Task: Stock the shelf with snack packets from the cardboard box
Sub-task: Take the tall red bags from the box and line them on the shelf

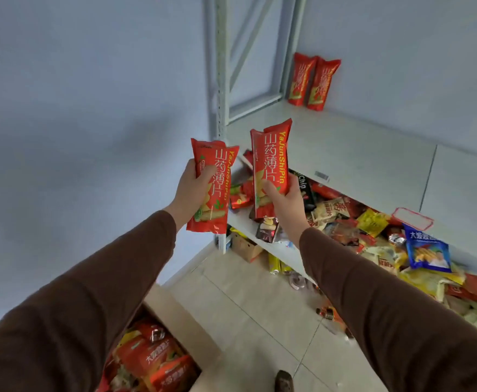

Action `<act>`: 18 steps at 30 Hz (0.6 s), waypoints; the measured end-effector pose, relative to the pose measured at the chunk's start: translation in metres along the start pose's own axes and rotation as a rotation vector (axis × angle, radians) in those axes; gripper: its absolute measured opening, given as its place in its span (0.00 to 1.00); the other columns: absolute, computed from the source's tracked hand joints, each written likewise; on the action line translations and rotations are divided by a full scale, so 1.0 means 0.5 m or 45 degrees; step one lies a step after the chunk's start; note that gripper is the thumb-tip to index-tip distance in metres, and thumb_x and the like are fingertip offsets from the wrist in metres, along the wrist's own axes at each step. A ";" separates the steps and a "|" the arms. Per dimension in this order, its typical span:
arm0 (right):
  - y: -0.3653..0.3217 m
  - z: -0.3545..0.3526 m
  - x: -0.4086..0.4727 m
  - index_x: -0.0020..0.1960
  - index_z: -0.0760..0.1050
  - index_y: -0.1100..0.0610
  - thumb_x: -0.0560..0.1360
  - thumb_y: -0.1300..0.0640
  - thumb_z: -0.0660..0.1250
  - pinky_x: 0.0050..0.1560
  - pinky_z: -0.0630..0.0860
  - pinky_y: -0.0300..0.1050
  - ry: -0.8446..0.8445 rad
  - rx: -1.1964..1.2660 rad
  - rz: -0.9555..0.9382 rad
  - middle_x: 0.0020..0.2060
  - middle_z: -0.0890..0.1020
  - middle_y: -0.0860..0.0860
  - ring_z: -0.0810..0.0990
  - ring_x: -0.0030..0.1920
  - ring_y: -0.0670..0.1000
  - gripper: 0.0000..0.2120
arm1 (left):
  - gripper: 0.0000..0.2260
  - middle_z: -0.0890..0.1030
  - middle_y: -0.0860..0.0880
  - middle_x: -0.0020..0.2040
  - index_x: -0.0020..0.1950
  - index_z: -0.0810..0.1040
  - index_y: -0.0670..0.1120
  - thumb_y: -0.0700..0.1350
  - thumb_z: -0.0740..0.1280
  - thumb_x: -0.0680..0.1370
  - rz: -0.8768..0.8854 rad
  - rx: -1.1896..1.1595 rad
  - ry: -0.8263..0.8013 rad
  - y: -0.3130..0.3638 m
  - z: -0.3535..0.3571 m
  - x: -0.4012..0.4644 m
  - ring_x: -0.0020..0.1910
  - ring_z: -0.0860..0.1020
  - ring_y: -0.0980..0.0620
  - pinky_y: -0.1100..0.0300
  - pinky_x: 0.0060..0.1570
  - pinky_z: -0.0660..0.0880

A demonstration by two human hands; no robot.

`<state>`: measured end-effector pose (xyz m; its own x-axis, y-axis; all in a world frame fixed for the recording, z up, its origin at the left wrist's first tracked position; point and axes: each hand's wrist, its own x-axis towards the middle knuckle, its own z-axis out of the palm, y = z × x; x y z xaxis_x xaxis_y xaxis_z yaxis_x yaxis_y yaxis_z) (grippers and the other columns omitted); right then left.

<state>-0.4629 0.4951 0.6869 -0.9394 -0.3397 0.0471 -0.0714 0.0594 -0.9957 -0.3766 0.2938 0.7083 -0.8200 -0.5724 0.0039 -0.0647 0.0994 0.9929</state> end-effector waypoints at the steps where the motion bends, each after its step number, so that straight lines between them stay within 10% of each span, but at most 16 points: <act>1: -0.007 -0.038 0.024 0.70 0.66 0.47 0.71 0.37 0.75 0.56 0.83 0.53 0.026 0.000 -0.005 0.56 0.83 0.46 0.85 0.53 0.46 0.34 | 0.17 0.82 0.49 0.57 0.66 0.70 0.50 0.57 0.65 0.81 0.029 -0.013 -0.012 0.018 0.043 0.024 0.53 0.84 0.49 0.52 0.53 0.82; 10: -0.053 -0.329 0.315 0.65 0.64 0.52 0.73 0.44 0.76 0.47 0.85 0.48 0.161 -0.039 0.016 0.56 0.80 0.50 0.85 0.51 0.51 0.29 | 0.29 0.80 0.50 0.56 0.66 0.66 0.46 0.55 0.76 0.74 0.142 0.002 -0.162 0.148 0.393 0.280 0.47 0.84 0.55 0.63 0.38 0.79; 18: -0.039 -0.434 0.576 0.64 0.70 0.50 0.70 0.42 0.77 0.41 0.84 0.45 0.256 -0.094 0.029 0.54 0.82 0.49 0.85 0.49 0.50 0.28 | 0.26 0.82 0.55 0.56 0.65 0.71 0.52 0.55 0.77 0.72 0.150 0.015 -0.153 0.181 0.526 0.517 0.51 0.83 0.54 0.56 0.50 0.80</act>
<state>-0.8048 0.5999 0.7372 -0.9885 -0.1437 0.0468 -0.0666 0.1358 -0.9885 -0.7442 0.3688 0.7681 -0.8843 -0.4549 0.1050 0.0297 0.1697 0.9851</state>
